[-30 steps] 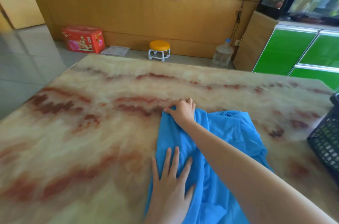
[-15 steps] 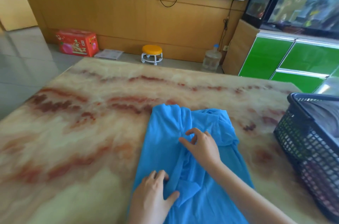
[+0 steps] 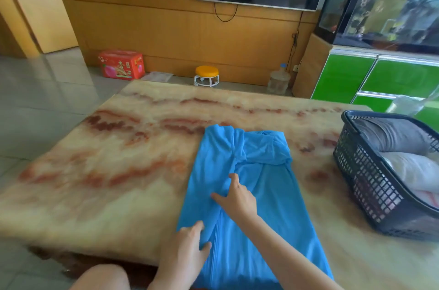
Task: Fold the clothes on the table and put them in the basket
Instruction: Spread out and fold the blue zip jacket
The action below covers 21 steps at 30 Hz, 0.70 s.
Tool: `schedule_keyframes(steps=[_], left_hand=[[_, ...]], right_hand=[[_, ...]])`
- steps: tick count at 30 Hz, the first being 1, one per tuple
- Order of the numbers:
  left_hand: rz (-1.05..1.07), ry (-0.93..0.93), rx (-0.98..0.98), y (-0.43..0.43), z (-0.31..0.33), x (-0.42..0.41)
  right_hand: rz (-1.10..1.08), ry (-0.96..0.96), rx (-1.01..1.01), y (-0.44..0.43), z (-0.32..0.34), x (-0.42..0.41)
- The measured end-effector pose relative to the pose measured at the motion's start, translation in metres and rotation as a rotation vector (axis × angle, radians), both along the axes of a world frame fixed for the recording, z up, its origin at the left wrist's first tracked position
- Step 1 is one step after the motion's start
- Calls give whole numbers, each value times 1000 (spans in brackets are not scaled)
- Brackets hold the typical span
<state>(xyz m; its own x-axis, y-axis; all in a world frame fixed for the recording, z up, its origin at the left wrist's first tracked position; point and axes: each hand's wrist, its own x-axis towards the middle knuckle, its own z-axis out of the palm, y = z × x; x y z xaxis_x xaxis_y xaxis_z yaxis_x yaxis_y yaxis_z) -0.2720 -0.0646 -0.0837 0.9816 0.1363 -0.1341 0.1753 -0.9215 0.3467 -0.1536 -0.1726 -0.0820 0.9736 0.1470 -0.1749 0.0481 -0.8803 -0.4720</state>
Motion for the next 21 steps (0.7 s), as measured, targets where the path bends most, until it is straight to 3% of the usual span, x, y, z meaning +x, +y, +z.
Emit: schedule_keyframes(steps=[3, 8, 14, 21], left_hand=[[-24, -15, 3, -17, 3, -14], [-78, -29, -46, -50, -3, -28], [-88, 32, -106, -56, -20, -41], [72, -346, -169, -12, -27, -38]], right_hand=[[-29, 41, 64, -1, -1, -11], [-95, -93, 247, -24, 7, -20], [-63, 30, 313, -38, 1, -34], [-46, 37, 157, -45, -9, -47]])
